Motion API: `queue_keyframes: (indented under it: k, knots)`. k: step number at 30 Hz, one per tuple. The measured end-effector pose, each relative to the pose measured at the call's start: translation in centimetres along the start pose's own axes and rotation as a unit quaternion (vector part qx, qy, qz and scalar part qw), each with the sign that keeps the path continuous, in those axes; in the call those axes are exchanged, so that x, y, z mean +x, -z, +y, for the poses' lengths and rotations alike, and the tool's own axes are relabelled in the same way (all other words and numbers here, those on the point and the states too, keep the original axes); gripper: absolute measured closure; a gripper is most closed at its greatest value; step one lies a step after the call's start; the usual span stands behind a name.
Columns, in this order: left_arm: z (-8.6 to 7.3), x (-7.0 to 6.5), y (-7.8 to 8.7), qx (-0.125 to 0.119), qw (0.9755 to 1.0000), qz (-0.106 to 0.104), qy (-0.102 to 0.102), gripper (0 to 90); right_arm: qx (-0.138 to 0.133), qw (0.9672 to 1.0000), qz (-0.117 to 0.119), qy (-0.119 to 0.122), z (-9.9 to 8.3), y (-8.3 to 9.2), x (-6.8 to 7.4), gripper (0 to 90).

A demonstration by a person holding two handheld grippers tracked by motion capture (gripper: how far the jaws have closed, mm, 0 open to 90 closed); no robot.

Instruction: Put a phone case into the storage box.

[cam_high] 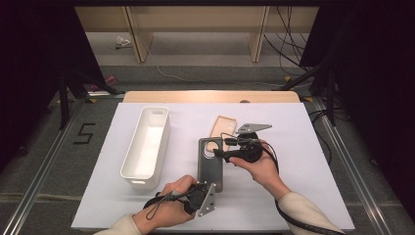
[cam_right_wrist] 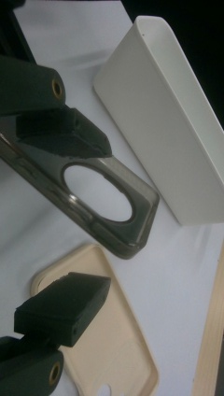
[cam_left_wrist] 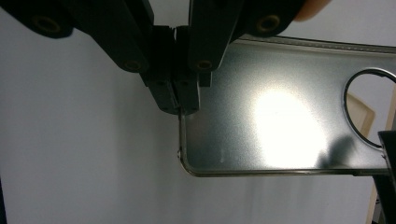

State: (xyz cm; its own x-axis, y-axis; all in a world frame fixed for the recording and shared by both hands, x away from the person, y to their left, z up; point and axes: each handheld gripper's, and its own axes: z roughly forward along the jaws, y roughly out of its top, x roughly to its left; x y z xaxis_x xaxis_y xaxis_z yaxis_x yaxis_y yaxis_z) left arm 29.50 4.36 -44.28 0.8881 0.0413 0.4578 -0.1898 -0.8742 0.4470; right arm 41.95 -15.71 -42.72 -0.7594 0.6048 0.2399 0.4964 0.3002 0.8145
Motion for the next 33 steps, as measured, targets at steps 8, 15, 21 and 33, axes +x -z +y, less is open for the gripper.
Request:
queue_keyframes:
  k: [8,15,21,33]
  knots:
    - [0.2,-0.3,-0.1,-0.003,0.9999,-0.008,-0.01,88.5,0.005,0.9997,0.009,-0.023,0.2,-0.2,-0.2,46.3]
    - [0.3,-0.5,-0.2,-0.005,0.9999,-0.007,-0.011,88.5,0.008,0.9989,0.015,-0.044,0.3,0.0,-0.2,64.7]
    - [0.3,-0.5,-0.4,-0.008,0.9999,-0.008,-0.012,88.5,0.002,0.9966,0.028,-0.078,0.5,0.4,-0.1,70.6]
    - [-0.1,-0.4,-1.2,-0.008,0.9999,-0.004,-0.006,88.1,-0.013,0.9912,0.044,-0.124,0.9,1.1,0.6,80.2]
